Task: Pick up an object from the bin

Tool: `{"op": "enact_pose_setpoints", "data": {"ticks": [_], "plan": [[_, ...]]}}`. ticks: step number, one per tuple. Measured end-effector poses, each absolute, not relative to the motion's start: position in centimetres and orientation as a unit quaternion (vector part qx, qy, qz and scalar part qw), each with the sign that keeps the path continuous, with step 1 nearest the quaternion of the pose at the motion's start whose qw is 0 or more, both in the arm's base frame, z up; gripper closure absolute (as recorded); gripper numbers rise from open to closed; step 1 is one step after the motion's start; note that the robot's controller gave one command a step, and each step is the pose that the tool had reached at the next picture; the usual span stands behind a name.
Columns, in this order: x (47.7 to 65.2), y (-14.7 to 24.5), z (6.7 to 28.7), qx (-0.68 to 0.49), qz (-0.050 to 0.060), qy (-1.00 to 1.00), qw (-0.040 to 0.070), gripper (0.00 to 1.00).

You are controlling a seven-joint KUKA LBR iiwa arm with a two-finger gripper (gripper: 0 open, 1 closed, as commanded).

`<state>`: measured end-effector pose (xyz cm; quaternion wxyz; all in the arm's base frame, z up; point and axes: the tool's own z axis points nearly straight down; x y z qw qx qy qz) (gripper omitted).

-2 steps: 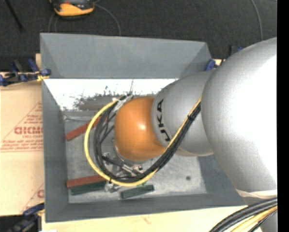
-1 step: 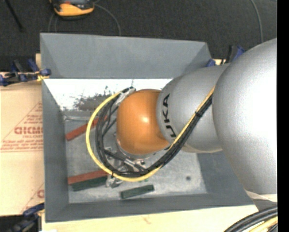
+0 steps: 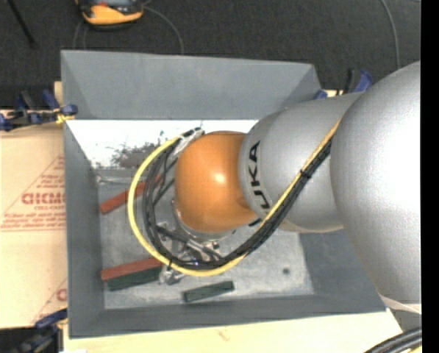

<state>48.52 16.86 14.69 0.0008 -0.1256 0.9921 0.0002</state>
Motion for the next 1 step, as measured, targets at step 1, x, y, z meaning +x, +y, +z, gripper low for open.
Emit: {"op": "enact_pose_setpoints", "data": {"ticks": [1], "plan": [[50.15,18.16,22.42,-0.124,0.000,0.992,0.001,1.00]]}}
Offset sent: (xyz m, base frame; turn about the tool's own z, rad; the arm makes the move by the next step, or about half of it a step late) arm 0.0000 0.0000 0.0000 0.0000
